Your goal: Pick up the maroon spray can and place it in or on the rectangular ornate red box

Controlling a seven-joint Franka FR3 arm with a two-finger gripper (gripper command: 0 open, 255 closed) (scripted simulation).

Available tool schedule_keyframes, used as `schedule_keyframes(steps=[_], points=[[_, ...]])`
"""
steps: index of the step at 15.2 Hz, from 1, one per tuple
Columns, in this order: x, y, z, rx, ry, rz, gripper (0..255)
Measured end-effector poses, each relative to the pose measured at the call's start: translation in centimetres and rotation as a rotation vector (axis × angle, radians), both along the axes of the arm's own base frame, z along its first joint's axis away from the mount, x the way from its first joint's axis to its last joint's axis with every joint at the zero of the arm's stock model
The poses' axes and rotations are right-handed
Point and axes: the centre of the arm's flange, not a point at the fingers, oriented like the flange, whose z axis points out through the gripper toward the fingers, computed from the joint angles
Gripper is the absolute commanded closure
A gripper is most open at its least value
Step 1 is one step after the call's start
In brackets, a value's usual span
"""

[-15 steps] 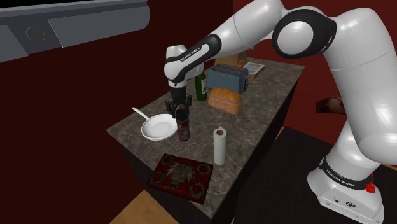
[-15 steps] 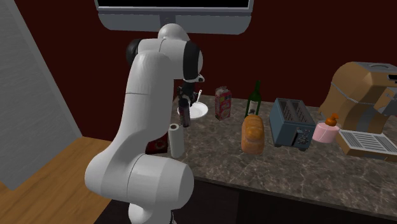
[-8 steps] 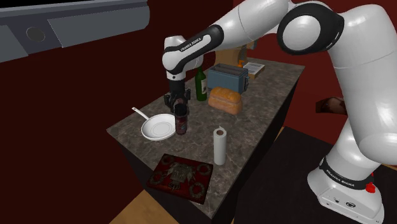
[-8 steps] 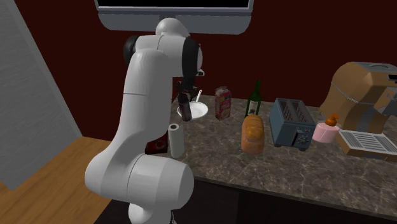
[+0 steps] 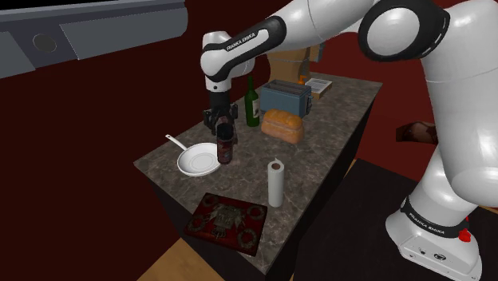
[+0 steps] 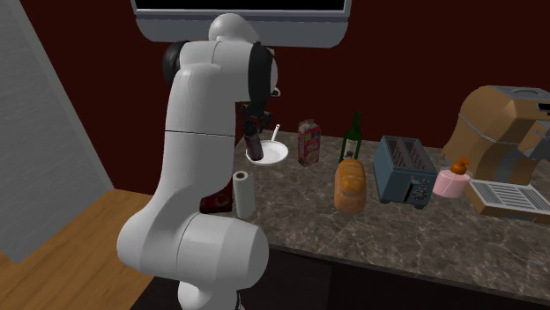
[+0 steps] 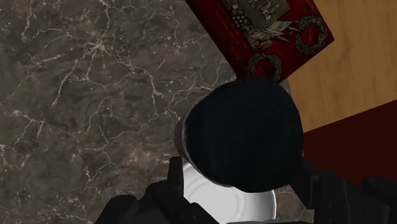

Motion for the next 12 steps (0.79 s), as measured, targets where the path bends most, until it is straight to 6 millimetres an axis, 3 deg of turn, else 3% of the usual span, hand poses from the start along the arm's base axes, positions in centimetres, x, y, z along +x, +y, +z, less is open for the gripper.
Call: schedule_keyframes(steps=[12], points=[[-9.5, 11.4, 5.1, 0.0, 0.0, 0.001, 255]])
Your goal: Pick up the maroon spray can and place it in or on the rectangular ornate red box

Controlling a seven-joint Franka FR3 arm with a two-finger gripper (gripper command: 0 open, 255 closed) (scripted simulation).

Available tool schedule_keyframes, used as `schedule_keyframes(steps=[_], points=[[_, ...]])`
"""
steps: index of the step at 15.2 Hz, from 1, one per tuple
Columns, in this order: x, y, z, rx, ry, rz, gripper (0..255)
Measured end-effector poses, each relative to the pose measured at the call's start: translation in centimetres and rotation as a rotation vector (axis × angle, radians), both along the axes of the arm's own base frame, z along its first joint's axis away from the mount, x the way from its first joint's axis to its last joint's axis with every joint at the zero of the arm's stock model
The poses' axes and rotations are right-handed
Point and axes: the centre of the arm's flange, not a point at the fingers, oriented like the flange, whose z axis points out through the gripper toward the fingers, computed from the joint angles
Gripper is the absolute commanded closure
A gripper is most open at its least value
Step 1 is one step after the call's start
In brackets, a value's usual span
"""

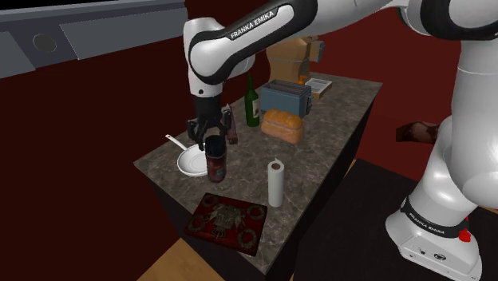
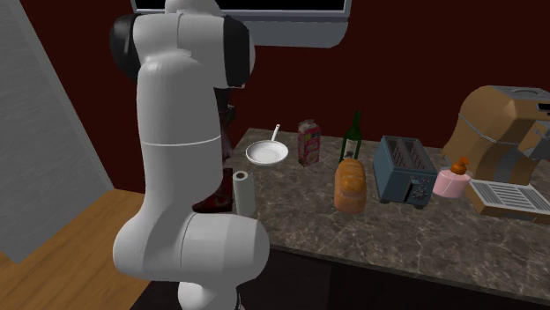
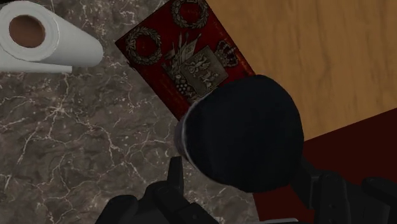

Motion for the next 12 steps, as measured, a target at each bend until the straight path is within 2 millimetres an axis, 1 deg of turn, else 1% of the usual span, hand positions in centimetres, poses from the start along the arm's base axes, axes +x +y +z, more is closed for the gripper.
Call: schedule_keyframes(steps=[3, 4, 5, 9, 12], points=[[-2.5, 2.8, 1.1, 0.0, 0.0, 0.0, 255], [-3.0, 3.3, 1.4, 0.0, 0.0, 0.0, 255], [-3.3, 3.6, 1.3, 0.0, 0.0, 0.0, 255], [-3.5, 3.9, -0.4, -0.001, 0.001, -0.001, 255], [-3.6, 3.9, -2.1, -0.001, 0.001, -0.001, 255]])
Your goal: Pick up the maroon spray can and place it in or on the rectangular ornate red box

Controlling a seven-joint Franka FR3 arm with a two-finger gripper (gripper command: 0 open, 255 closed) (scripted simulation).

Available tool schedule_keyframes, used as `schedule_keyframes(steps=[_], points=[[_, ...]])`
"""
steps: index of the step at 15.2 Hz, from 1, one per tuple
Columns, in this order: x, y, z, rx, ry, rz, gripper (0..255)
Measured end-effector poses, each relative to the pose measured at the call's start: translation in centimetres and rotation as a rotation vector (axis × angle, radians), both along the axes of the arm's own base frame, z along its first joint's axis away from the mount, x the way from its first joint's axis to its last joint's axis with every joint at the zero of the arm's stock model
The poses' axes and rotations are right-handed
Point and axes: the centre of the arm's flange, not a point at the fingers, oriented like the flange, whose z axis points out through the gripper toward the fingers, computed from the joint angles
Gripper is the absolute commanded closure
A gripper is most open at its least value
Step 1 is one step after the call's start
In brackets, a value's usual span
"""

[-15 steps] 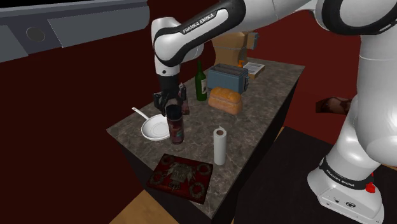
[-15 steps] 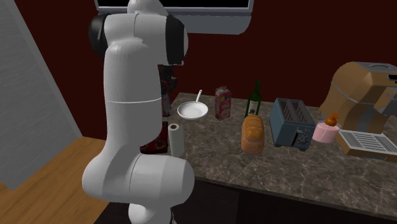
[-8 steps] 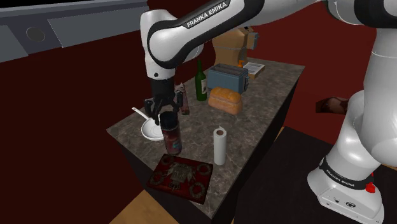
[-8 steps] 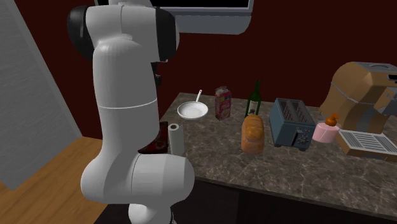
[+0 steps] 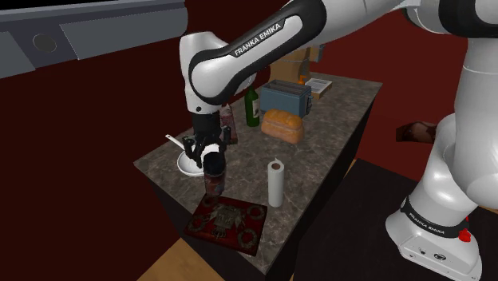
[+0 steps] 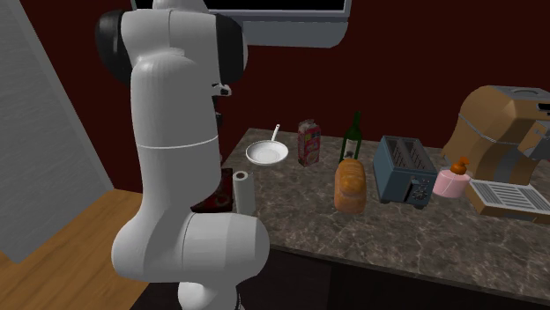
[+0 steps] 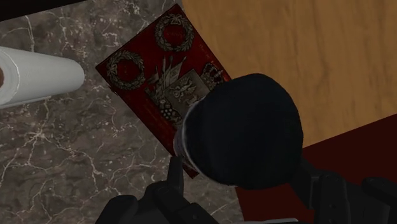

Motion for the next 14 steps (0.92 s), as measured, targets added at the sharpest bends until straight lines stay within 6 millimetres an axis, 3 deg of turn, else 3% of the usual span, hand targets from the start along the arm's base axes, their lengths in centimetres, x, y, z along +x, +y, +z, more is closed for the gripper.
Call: schedule_keyframes(steps=[14], points=[[0.0, 0.0, -7.3, 0.0, 0.0, 0.0, 255]])
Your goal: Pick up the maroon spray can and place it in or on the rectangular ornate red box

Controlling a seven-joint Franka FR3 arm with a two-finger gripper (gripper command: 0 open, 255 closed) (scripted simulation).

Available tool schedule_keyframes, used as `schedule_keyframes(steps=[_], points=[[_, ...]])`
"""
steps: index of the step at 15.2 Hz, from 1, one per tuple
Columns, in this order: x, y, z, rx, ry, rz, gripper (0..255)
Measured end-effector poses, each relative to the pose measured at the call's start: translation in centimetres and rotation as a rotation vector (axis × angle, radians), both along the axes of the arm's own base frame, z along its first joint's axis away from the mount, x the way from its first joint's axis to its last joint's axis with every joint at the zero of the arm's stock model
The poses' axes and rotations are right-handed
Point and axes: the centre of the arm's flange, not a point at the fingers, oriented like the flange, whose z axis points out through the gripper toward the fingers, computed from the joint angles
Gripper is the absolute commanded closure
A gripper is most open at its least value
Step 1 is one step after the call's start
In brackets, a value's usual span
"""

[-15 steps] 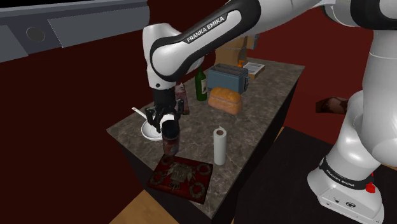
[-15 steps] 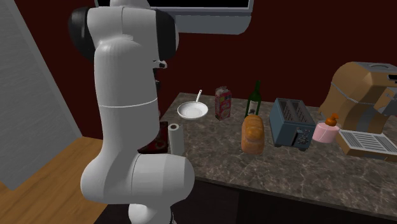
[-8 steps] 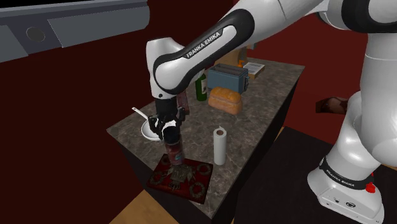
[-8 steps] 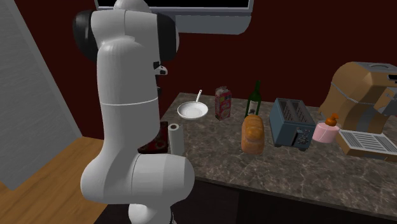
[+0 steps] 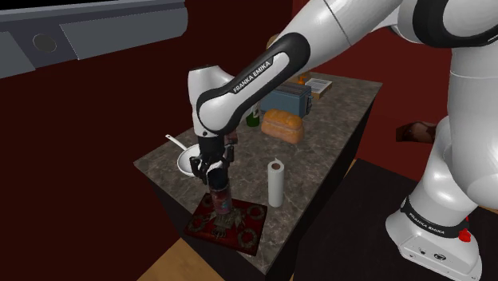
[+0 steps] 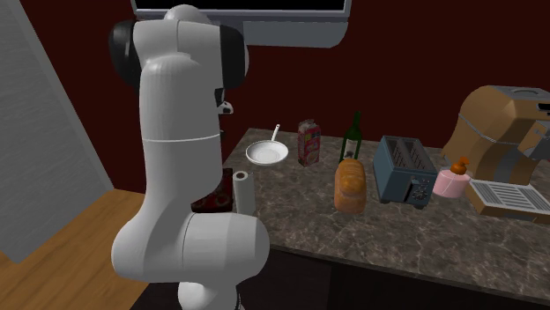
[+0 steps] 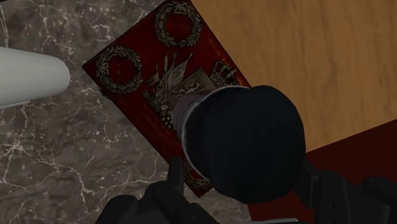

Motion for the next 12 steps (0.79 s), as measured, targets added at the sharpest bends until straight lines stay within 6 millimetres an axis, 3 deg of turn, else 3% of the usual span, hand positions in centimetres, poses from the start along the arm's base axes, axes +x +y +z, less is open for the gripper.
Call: schedule_keyframes(steps=[5, 11, 12], points=[[0.0, 0.0, -2.7, 0.0, 0.0, 0.0, 255], [0.2, -0.1, -2.7, 0.002, -0.006, -0.002, 255], [0.2, -0.1, -2.7, 0.002, -0.007, -0.002, 0]])
